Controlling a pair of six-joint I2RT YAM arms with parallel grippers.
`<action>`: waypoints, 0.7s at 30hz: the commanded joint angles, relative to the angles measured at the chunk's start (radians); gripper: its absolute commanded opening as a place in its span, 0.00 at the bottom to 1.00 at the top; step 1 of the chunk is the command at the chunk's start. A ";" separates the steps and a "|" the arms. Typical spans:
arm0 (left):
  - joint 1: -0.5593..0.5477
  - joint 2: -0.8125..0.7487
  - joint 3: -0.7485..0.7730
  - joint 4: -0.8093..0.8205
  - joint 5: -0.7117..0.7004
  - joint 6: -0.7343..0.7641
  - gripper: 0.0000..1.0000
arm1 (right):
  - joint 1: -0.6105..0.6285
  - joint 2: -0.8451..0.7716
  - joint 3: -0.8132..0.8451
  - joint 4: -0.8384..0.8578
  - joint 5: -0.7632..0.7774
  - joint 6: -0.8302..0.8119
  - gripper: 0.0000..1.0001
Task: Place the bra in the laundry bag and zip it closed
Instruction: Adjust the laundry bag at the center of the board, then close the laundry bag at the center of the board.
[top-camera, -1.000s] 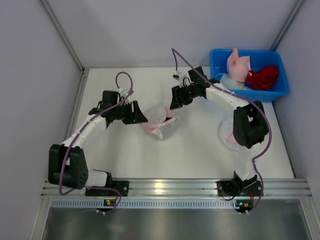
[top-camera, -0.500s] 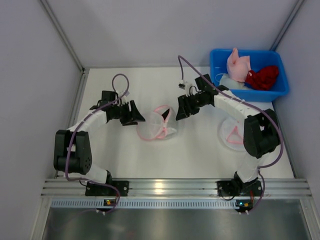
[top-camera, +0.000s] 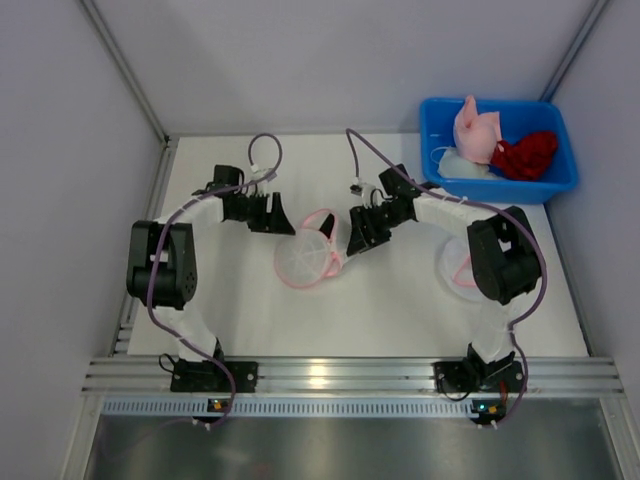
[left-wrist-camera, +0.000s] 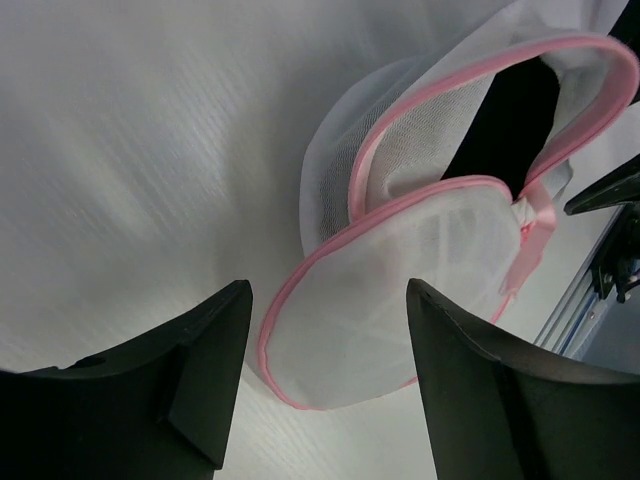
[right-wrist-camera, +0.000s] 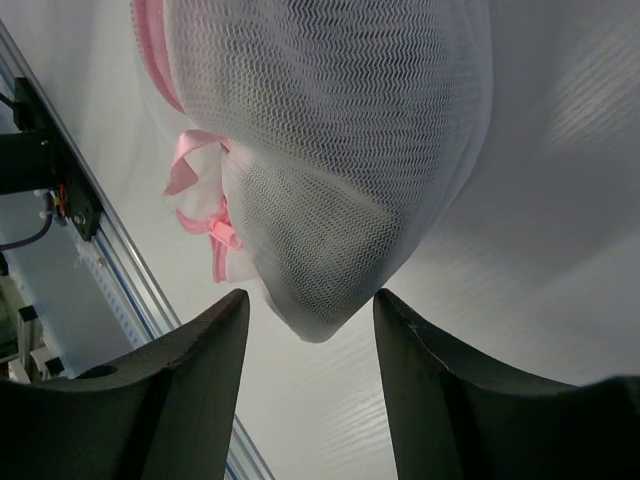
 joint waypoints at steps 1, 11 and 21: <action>0.011 0.041 0.033 -0.032 0.077 0.123 0.69 | 0.013 -0.021 -0.001 0.064 -0.025 0.007 0.54; 0.031 0.146 0.043 -0.096 0.258 0.198 0.70 | 0.013 -0.011 -0.004 0.050 -0.014 -0.013 0.54; 0.054 0.127 0.020 -0.105 0.340 0.203 0.45 | 0.018 -0.012 -0.011 0.058 -0.025 0.004 0.54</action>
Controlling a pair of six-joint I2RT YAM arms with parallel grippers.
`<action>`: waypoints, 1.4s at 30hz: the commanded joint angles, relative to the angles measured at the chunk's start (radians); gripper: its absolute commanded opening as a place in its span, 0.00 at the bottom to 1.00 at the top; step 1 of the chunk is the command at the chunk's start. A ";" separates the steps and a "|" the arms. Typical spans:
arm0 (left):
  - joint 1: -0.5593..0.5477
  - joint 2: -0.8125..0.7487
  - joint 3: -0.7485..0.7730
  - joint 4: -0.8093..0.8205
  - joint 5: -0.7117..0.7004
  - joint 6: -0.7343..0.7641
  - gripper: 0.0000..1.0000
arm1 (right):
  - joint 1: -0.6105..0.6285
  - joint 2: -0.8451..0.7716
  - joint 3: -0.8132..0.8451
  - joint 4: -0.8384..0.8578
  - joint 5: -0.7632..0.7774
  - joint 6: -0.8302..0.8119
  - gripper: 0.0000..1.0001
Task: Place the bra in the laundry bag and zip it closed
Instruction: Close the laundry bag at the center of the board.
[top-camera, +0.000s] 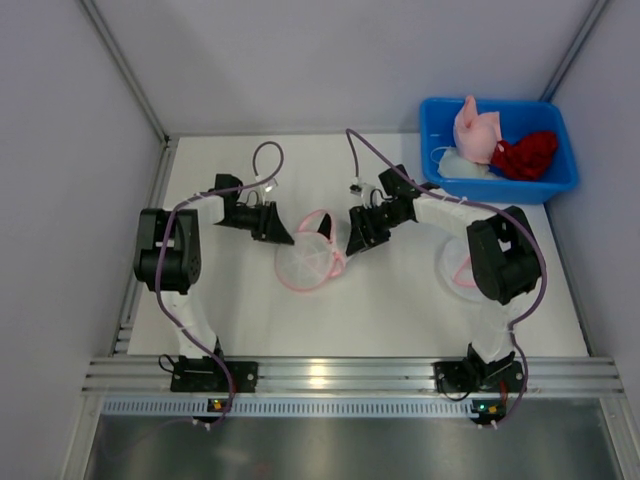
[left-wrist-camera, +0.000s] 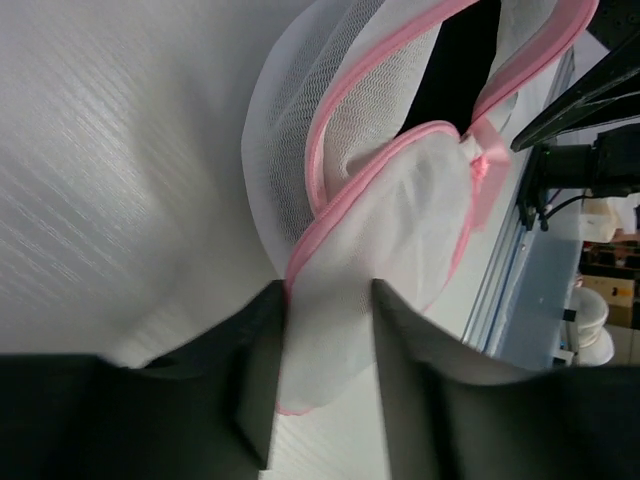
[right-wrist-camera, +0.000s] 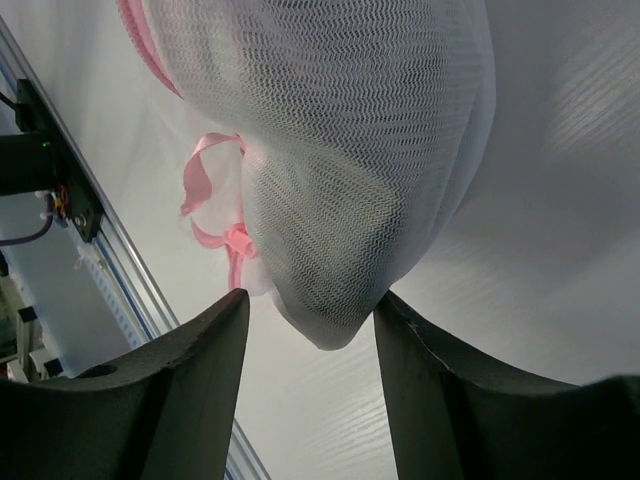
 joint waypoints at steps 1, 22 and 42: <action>0.019 -0.024 0.002 -0.011 0.079 0.025 0.32 | 0.017 -0.017 -0.002 0.032 -0.020 -0.002 0.54; 0.029 -0.065 0.159 -0.379 0.362 0.091 0.00 | 0.002 -0.163 0.098 -0.005 -0.071 0.019 0.65; -0.026 -0.023 0.218 -0.378 0.527 -0.041 0.00 | 0.009 0.004 0.158 0.115 -0.178 0.065 0.86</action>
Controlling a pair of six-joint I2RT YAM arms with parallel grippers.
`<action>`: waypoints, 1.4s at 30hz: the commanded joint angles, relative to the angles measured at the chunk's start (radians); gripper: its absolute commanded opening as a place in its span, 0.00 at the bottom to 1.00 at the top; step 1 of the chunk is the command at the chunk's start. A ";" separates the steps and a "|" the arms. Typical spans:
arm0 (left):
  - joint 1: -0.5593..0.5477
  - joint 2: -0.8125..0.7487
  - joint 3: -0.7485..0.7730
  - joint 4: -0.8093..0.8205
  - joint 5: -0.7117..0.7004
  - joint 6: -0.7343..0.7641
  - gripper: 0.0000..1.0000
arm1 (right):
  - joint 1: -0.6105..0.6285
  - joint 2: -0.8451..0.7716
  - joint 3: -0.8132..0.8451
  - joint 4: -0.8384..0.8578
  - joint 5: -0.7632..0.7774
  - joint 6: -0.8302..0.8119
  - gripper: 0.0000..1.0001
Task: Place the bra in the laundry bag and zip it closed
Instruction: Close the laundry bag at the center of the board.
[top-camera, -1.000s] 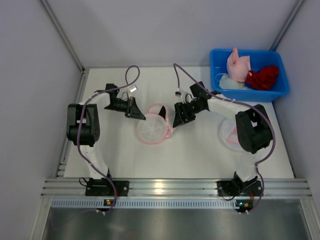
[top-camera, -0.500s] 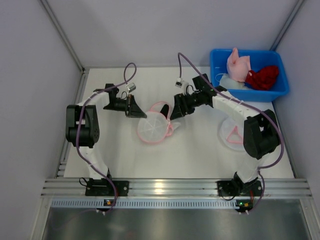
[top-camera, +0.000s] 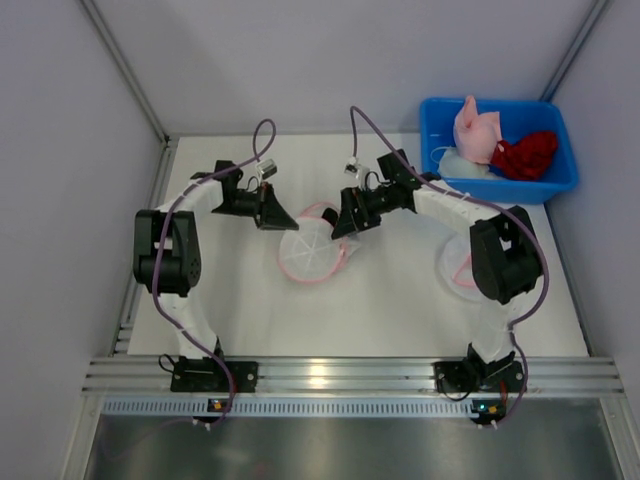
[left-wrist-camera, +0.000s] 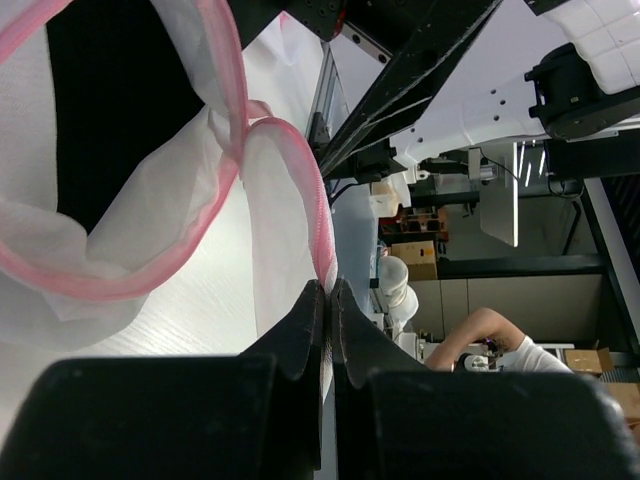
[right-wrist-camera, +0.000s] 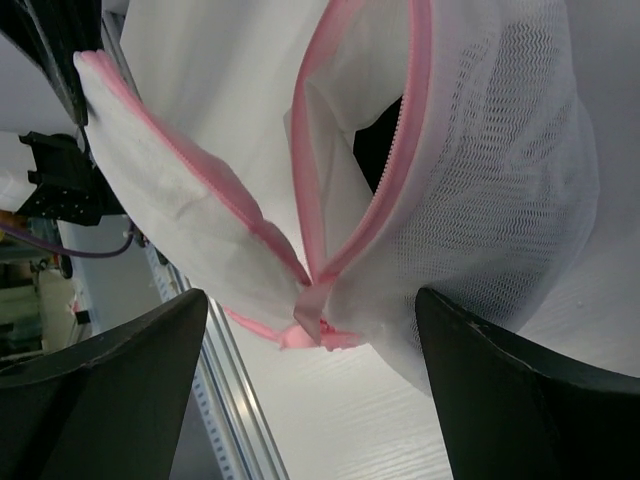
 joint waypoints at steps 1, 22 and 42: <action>-0.028 0.012 0.058 -0.005 0.148 -0.006 0.00 | 0.009 0.020 0.073 0.040 -0.050 -0.047 0.86; -0.044 0.203 0.291 -0.007 0.020 0.005 0.00 | 0.008 -0.024 -0.031 0.096 -0.146 -0.001 0.00; -0.235 -0.526 0.091 0.065 -0.779 0.567 0.53 | 0.006 -0.024 -0.283 0.681 -0.186 0.666 0.00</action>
